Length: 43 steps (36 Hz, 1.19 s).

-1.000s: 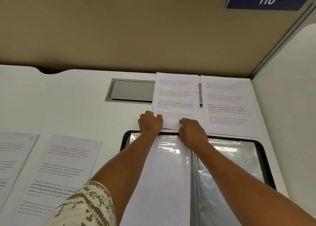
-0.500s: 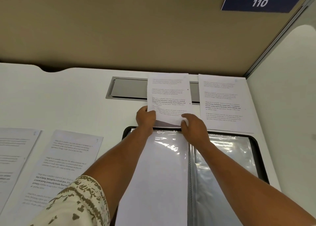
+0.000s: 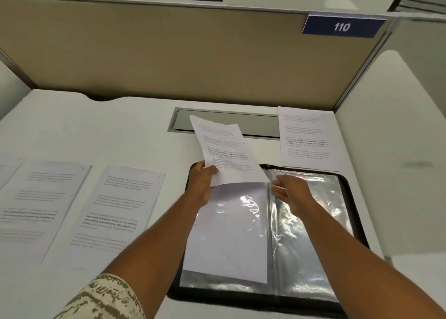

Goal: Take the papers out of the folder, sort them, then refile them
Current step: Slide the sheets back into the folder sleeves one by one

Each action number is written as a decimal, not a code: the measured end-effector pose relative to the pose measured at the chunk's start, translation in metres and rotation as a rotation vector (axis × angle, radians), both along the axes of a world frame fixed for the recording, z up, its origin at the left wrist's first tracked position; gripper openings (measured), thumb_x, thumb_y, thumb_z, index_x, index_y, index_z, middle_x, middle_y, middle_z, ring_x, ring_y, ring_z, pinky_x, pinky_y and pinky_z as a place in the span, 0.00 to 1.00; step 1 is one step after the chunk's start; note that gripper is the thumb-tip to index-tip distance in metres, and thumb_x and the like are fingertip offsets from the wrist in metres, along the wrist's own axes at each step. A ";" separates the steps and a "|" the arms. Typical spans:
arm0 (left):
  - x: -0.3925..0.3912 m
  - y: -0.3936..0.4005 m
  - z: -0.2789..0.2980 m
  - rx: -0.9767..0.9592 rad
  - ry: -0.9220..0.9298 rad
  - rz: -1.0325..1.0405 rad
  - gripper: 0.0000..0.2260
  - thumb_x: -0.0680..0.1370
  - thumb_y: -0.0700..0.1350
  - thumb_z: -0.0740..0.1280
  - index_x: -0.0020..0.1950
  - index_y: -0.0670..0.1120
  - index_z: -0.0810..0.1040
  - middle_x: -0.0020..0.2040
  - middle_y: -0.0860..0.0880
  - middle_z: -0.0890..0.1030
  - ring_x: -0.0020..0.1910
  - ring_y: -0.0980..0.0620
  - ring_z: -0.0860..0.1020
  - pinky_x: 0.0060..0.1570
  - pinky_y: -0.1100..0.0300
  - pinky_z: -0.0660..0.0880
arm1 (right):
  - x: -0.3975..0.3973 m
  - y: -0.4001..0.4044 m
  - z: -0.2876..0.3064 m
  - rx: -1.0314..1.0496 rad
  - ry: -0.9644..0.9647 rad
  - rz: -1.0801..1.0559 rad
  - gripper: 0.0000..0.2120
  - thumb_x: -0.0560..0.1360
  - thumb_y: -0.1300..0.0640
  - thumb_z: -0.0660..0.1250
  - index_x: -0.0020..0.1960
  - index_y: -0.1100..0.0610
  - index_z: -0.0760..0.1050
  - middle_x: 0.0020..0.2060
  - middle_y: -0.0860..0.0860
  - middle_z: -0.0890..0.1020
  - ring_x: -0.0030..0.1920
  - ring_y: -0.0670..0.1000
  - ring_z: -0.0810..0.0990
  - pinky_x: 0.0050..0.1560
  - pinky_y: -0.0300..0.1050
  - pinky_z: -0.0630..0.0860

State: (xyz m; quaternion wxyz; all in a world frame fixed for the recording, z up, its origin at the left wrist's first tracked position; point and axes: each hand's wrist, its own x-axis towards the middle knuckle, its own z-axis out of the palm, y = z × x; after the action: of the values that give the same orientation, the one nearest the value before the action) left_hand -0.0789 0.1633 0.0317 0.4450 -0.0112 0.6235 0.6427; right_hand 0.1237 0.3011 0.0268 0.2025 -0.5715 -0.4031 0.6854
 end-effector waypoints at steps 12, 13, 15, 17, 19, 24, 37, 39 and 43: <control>0.049 -0.107 0.000 0.058 -0.130 -0.264 0.19 0.75 0.30 0.64 0.64 0.43 0.78 0.60 0.42 0.83 0.60 0.40 0.80 0.58 0.47 0.79 | 0.048 -0.080 0.002 -0.175 0.014 0.176 0.09 0.80 0.53 0.67 0.53 0.59 0.79 0.44 0.55 0.85 0.43 0.55 0.82 0.45 0.49 0.79; 0.053 -0.116 0.000 0.052 -0.129 -0.298 0.20 0.75 0.30 0.64 0.65 0.42 0.78 0.61 0.42 0.82 0.61 0.40 0.79 0.58 0.47 0.79 | 0.052 -0.086 0.000 -0.168 0.014 0.188 0.10 0.80 0.53 0.67 0.54 0.60 0.80 0.45 0.55 0.85 0.44 0.56 0.83 0.46 0.50 0.79; 0.060 -0.132 0.000 0.041 -0.125 -0.357 0.20 0.75 0.29 0.64 0.66 0.42 0.77 0.61 0.43 0.82 0.60 0.41 0.80 0.54 0.49 0.80 | 0.061 -0.098 -0.003 -0.152 -0.008 0.211 0.10 0.80 0.55 0.68 0.57 0.61 0.80 0.50 0.57 0.86 0.48 0.57 0.84 0.48 0.52 0.81; 0.066 -0.146 0.000 0.036 -0.127 -0.410 0.20 0.76 0.29 0.64 0.66 0.43 0.77 0.61 0.43 0.82 0.59 0.42 0.81 0.52 0.51 0.81 | 0.069 -0.110 -0.005 -0.131 -0.034 0.242 0.11 0.80 0.58 0.69 0.59 0.62 0.79 0.54 0.58 0.85 0.52 0.59 0.85 0.52 0.56 0.81; 0.072 -0.155 0.001 0.039 -0.131 -0.456 0.19 0.76 0.30 0.64 0.65 0.44 0.77 0.61 0.44 0.82 0.58 0.42 0.81 0.54 0.51 0.81 | 0.077 -0.120 -0.009 -0.094 -0.051 0.247 0.12 0.79 0.62 0.68 0.61 0.63 0.78 0.57 0.59 0.85 0.54 0.61 0.85 0.55 0.60 0.81; 0.078 -0.169 0.004 0.005 -0.107 -0.475 0.14 0.78 0.39 0.69 0.64 0.46 0.78 0.59 0.45 0.84 0.58 0.44 0.82 0.57 0.48 0.80 | 0.098 -0.148 -0.006 -0.023 -0.062 0.183 0.07 0.80 0.62 0.68 0.57 0.60 0.79 0.55 0.57 0.85 0.53 0.61 0.84 0.49 0.57 0.82; 0.107 -0.172 -0.007 -0.129 0.103 -0.351 0.09 0.80 0.45 0.68 0.59 0.45 0.80 0.54 0.44 0.84 0.53 0.44 0.83 0.49 0.52 0.79 | 0.168 -0.193 -0.001 0.007 0.006 0.153 0.10 0.81 0.61 0.66 0.61 0.59 0.79 0.54 0.54 0.86 0.55 0.59 0.85 0.60 0.62 0.79; 0.115 -0.172 -0.010 -0.122 0.101 -0.372 0.10 0.79 0.43 0.69 0.60 0.45 0.80 0.54 0.45 0.85 0.53 0.43 0.84 0.47 0.51 0.80 | 0.179 -0.196 -0.001 -0.007 0.010 0.157 0.10 0.81 0.62 0.66 0.62 0.60 0.78 0.55 0.54 0.86 0.55 0.58 0.85 0.60 0.61 0.79; 0.134 -0.175 -0.012 -0.138 0.118 -0.418 0.08 0.80 0.40 0.68 0.58 0.45 0.80 0.51 0.47 0.86 0.49 0.46 0.85 0.43 0.54 0.81 | 0.202 -0.199 0.001 -0.026 0.012 0.174 0.10 0.81 0.63 0.65 0.62 0.61 0.78 0.55 0.55 0.86 0.55 0.58 0.85 0.55 0.57 0.81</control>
State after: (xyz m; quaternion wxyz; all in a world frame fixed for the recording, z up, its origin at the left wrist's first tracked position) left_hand 0.0554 -0.0116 0.0194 0.5293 0.1252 0.6798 0.4919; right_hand 0.3257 0.1019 0.0274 0.1372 -0.5328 -0.4411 0.7090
